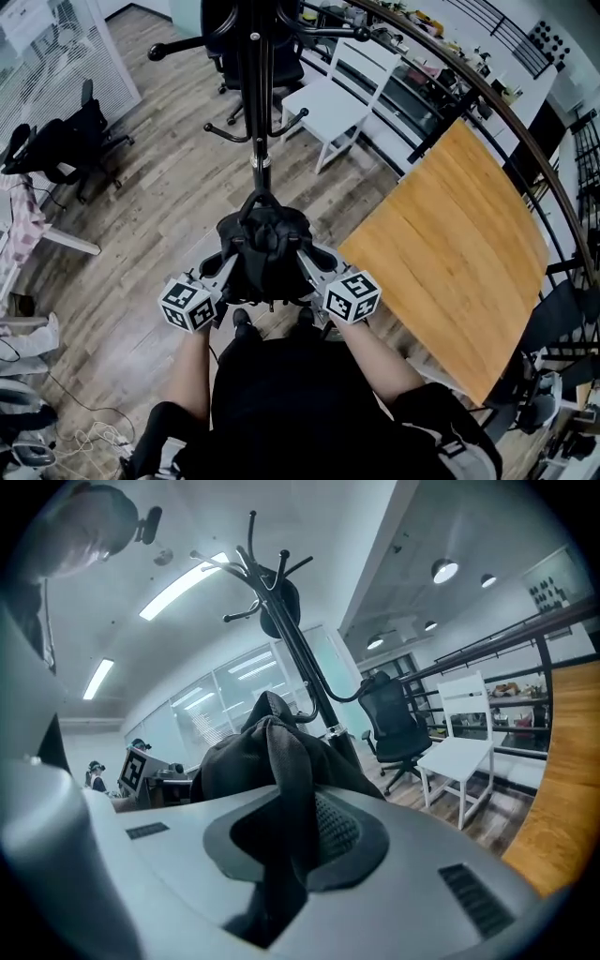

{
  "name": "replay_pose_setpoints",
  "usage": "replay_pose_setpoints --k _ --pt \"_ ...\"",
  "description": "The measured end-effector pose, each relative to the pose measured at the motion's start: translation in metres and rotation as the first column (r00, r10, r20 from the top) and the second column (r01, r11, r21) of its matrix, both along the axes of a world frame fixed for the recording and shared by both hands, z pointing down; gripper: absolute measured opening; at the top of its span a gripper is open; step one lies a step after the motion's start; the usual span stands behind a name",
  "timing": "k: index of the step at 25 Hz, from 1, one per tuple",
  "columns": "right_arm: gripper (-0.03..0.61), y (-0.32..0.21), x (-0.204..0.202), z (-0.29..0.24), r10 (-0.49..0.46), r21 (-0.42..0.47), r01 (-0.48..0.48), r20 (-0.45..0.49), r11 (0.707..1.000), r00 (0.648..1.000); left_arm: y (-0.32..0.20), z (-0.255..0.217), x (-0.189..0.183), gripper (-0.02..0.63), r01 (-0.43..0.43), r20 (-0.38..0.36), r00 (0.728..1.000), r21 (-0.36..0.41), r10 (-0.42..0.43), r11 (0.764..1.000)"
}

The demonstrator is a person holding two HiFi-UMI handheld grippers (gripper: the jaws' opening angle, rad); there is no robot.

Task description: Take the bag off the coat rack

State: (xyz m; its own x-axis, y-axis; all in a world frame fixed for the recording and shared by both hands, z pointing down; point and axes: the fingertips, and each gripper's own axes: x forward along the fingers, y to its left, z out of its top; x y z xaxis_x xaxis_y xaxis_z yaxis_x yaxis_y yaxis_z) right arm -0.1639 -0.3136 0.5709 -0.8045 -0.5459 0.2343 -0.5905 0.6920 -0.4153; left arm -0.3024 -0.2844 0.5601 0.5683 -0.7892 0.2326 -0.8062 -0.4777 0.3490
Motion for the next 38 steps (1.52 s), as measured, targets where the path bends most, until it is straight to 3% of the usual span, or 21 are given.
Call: replay_pose_setpoints --k 8,20,32,38 --pt "0.067 0.013 0.023 -0.01 -0.149 0.058 0.15 -0.028 0.987 0.989 0.021 -0.013 0.027 0.051 0.08 0.036 0.996 -0.002 -0.079 0.997" --pt "0.066 0.049 0.037 -0.031 -0.301 0.091 0.3 0.002 0.95 0.954 0.071 -0.028 0.049 0.051 0.152 -0.005 0.988 -0.007 -0.152 0.988" --pt "0.066 0.112 0.042 -0.047 -0.233 0.128 0.234 -0.026 0.964 0.972 0.135 -0.043 0.054 0.05 0.08 -0.038 0.996 0.025 -0.079 0.996" --pt "0.064 0.158 0.042 -0.055 -0.167 0.131 0.166 -0.001 0.977 0.986 0.176 -0.054 0.049 0.051 0.071 -0.01 0.997 0.063 -0.071 0.995"
